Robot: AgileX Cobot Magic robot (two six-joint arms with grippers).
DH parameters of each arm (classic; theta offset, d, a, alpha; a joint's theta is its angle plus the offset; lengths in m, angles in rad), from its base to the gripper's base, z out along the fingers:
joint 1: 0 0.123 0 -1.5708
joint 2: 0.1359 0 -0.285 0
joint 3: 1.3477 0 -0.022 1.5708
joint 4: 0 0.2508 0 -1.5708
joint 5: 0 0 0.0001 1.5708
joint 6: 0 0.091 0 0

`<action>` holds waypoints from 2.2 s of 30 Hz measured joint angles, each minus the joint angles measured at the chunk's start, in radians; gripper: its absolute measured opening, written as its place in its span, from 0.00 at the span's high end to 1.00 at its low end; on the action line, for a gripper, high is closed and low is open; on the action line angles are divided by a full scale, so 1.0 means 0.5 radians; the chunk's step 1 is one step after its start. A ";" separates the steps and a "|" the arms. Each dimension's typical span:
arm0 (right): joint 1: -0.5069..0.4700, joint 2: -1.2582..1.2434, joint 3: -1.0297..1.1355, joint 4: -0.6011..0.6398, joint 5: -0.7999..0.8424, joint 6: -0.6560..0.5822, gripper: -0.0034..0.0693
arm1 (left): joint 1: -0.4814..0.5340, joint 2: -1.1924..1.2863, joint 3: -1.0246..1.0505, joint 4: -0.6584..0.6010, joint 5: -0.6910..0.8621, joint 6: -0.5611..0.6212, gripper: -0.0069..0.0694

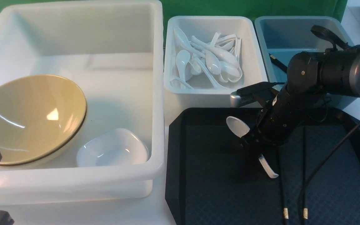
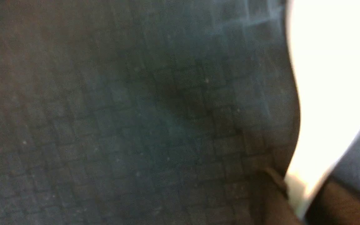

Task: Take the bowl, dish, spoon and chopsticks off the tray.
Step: Use the right arm to grab the soup spoon in the middle, then use the right arm to put the soup spoon into the small storage box in the middle, then use the right arm to grab the chopsticks

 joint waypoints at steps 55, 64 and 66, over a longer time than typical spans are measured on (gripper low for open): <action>-0.341 -0.470 0.247 -0.196 0.120 0.540 0.25 | 0.000 0.000 0.000 -0.022 0.000 0.000 0.92; -0.245 -0.472 0.584 -0.094 -0.215 0.509 0.25 | 0.000 0.000 0.000 -0.022 -0.007 0.000 0.92; -0.202 -0.436 0.584 -0.225 -0.196 0.596 0.25 | 0.000 0.000 0.000 -0.022 -0.023 0.000 0.92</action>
